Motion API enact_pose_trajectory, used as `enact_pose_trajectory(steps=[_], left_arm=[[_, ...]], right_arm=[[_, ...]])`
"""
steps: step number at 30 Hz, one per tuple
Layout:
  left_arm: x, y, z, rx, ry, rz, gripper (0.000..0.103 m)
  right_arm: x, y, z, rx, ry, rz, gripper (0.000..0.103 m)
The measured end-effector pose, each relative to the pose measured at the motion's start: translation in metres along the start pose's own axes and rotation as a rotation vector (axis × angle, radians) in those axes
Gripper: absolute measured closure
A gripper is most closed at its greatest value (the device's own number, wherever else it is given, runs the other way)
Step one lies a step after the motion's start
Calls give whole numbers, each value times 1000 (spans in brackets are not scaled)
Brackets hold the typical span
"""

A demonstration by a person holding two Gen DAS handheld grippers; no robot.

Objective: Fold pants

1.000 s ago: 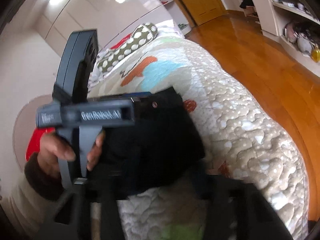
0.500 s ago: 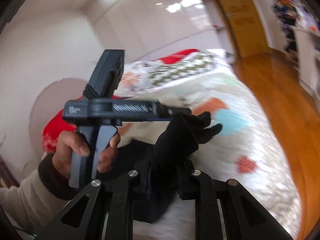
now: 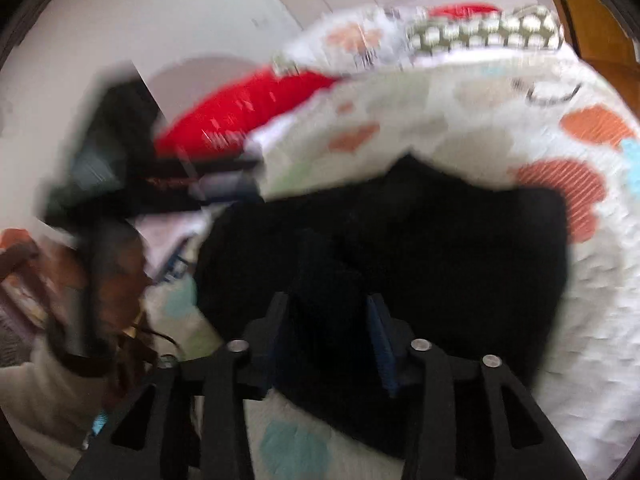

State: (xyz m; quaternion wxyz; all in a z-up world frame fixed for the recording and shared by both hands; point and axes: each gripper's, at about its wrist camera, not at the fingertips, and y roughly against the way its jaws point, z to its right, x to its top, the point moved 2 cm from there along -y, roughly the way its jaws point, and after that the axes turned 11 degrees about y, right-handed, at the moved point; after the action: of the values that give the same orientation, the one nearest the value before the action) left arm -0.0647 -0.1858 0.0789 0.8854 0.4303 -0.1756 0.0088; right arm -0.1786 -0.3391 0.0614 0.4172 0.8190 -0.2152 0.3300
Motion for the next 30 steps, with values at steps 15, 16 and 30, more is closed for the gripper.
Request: enact_pose_trajectory(steps=[15, 16, 30], left_arm=[[-51, -49, 22, 167, -114, -15, 72], [-50, -45, 17, 178, -100, -4, 72], [-38, -9, 1, 169, -5, 120, 42]], right_arm=[[-4, 1, 50, -251, 31, -54, 67], [-1, 5, 44, -226, 48, -36, 67], [-14, 3, 12, -212, 115, -74, 59]])
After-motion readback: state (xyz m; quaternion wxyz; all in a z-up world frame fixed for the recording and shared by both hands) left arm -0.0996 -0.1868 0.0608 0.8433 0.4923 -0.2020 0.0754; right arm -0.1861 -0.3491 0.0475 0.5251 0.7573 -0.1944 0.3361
